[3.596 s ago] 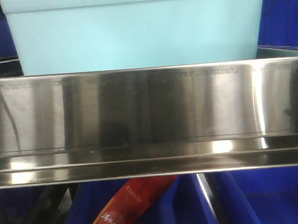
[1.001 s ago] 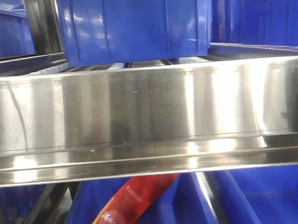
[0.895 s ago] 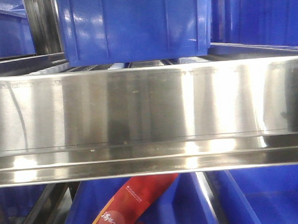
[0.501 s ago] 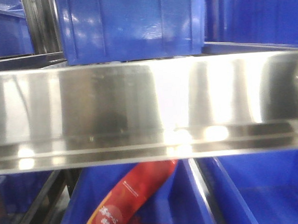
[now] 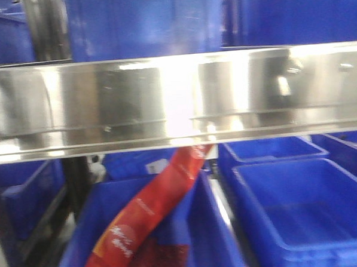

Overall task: Fetch blue bin and place on conveyor start
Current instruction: 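Hold the teal bin with both grippers while driving to the conveyor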

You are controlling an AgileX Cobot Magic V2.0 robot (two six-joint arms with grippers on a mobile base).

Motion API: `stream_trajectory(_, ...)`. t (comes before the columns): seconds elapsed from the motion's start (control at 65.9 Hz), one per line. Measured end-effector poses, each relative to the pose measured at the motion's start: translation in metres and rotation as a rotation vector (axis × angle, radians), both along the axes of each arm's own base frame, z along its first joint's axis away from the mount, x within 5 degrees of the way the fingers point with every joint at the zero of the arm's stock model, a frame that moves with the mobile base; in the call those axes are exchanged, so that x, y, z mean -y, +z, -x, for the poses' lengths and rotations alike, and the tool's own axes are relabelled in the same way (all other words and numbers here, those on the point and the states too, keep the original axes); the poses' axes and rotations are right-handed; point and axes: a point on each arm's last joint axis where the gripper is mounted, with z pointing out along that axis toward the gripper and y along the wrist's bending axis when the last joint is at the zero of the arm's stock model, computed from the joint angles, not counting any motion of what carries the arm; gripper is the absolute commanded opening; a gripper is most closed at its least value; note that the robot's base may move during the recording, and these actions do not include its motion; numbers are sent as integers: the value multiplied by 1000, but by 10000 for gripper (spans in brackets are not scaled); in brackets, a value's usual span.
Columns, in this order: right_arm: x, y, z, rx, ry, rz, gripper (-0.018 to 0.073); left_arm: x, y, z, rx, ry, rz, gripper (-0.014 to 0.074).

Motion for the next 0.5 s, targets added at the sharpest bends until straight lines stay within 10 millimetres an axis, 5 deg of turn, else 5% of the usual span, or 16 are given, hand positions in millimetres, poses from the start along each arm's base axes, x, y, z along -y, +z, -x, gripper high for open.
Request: stream_trajectory(0.501, 0, 1, -1, 9, -2, 5, -153, 0, 0, 0, 4, 0, 1, -111)
